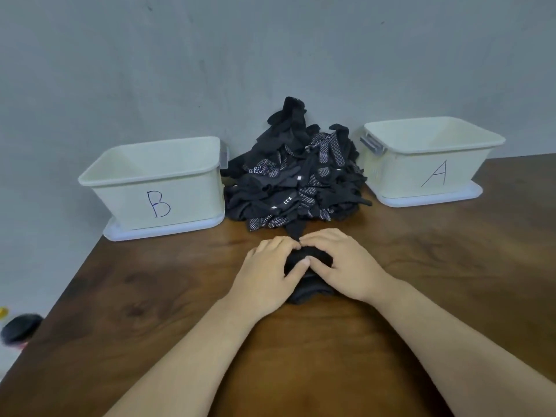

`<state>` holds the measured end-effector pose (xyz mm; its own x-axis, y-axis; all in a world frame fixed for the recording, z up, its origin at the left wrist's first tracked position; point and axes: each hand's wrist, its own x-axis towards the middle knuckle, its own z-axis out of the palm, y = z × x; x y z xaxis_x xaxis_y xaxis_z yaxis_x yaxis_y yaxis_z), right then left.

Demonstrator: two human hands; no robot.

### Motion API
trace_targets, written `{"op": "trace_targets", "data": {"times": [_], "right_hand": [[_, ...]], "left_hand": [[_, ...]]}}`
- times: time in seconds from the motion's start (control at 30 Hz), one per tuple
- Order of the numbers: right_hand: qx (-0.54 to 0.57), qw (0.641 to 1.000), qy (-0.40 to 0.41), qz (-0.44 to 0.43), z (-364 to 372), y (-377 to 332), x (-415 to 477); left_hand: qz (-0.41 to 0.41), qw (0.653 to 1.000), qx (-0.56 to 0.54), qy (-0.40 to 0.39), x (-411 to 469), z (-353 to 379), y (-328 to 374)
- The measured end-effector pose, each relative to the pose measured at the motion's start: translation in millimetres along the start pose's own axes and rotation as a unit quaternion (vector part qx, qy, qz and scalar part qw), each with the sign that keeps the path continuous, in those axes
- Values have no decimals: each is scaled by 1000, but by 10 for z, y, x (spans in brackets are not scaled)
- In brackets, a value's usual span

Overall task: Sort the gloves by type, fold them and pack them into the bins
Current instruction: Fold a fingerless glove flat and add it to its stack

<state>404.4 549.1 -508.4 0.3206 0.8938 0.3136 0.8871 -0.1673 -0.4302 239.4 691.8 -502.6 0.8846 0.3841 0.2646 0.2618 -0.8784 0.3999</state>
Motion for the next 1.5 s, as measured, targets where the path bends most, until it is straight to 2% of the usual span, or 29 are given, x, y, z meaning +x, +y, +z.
{"op": "trace_targets", "data": {"times": [0.23,0.37,0.43,0.53,0.63,0.7,0.87,1.1,1.17,1.27,1.3,1.43,1.5], "right_hand": [[-113,984,-132,46,-79,59,14],[-125,974,-177,63,-130,76,-36],[-108,981,-147,62,-144,98,-52],[-86,995,-41,25,-120,155,2],[-107,991,72,-40,-83,199,221],[-132,982,108,-80,-54,220,410],[-171,974,63,-132,8,249,661],[-228,966,37,-118,91,169,716],[-177,976,64,-106,109,107,735],[9,992,115,-48,26,65,737],[25,991,120,-47,-5,71,724],[-82,987,59,-121,7,158,701],[-137,982,24,-126,69,170,718]], "left_hand": [[-12,998,37,-50,3,53,-46],[-26,995,45,-81,9,53,-56],[-25,995,46,-85,6,36,-49],[-29,996,32,-82,-2,27,-40],[-35,997,13,-64,4,6,-43],[-40,998,6,-53,7,-6,-51],[-49,997,-3,-52,-43,-69,-118],[-59,997,-23,-47,-123,-134,-110],[-59,997,-25,-40,-127,-127,-101],[-63,997,-25,-36,-139,-126,-78],[-66,997,-24,-34,-146,-127,-64],[-73,997,-24,-32,-156,-107,-25],[-75,996,-27,-31,-154,-95,-26]]}}
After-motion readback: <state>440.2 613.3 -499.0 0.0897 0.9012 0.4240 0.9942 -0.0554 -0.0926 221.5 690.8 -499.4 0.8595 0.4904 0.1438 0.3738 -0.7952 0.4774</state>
